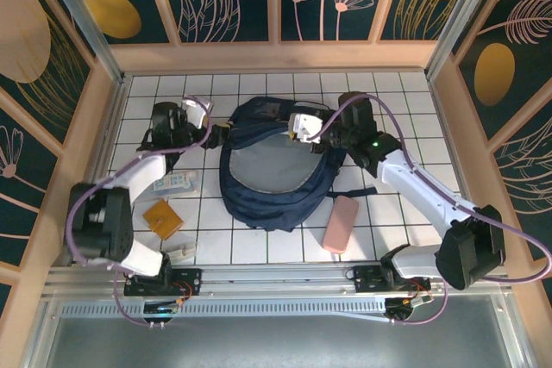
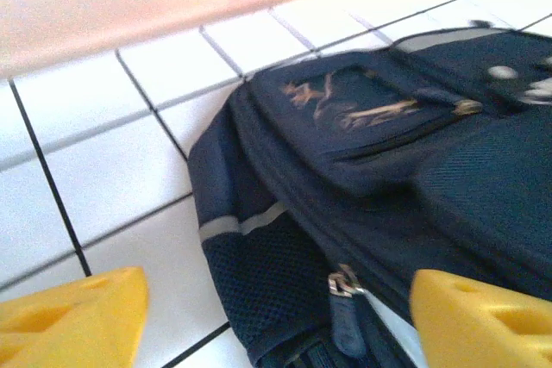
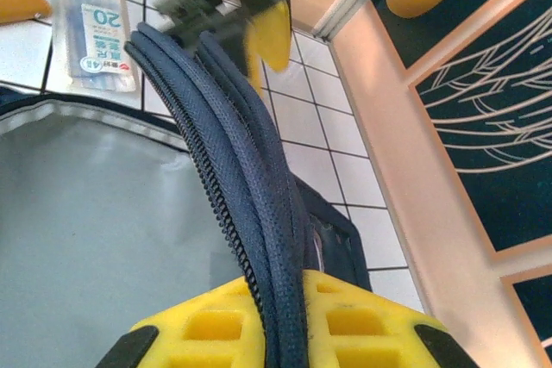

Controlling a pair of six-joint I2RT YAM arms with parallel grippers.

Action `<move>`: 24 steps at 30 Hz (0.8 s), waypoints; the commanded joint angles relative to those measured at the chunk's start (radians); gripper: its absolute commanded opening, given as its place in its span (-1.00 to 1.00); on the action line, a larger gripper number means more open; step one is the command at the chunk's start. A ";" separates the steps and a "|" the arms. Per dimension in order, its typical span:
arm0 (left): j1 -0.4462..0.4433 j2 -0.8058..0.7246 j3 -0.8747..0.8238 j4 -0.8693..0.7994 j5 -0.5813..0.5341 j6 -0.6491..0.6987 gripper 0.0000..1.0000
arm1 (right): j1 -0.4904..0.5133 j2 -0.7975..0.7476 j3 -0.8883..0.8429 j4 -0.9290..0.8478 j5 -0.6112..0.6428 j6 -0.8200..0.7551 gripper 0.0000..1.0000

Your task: Pack the student bag

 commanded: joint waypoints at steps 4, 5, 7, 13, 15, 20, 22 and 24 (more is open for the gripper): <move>-0.005 -0.214 -0.154 -0.066 0.227 0.548 0.65 | -0.056 0.057 0.083 0.181 -0.097 0.146 -1.00; -0.008 -0.241 -0.173 -0.058 0.273 0.570 0.66 | -0.058 0.067 0.086 0.186 -0.106 0.148 -1.00; -0.037 -0.283 -0.209 -0.012 0.315 0.591 0.98 | -0.060 0.085 0.098 0.188 -0.131 0.141 -1.00; -0.160 -0.247 -0.135 0.001 0.122 0.649 0.98 | -0.037 0.116 0.136 0.119 -0.214 0.066 -1.00; -0.164 -0.224 -0.110 0.038 0.123 0.620 0.98 | -0.025 0.120 0.136 0.096 -0.209 0.049 -1.00; -0.194 -0.204 -0.096 0.119 0.028 0.646 0.98 | -0.007 0.114 0.123 0.060 -0.152 0.018 -1.00; -0.199 -0.218 -0.112 0.161 0.017 0.654 0.96 | -0.006 0.113 0.113 0.056 -0.136 0.017 -1.00; -0.203 -0.238 -0.130 0.219 -0.002 0.657 0.91 | -0.004 0.111 0.103 0.055 -0.133 0.014 -1.00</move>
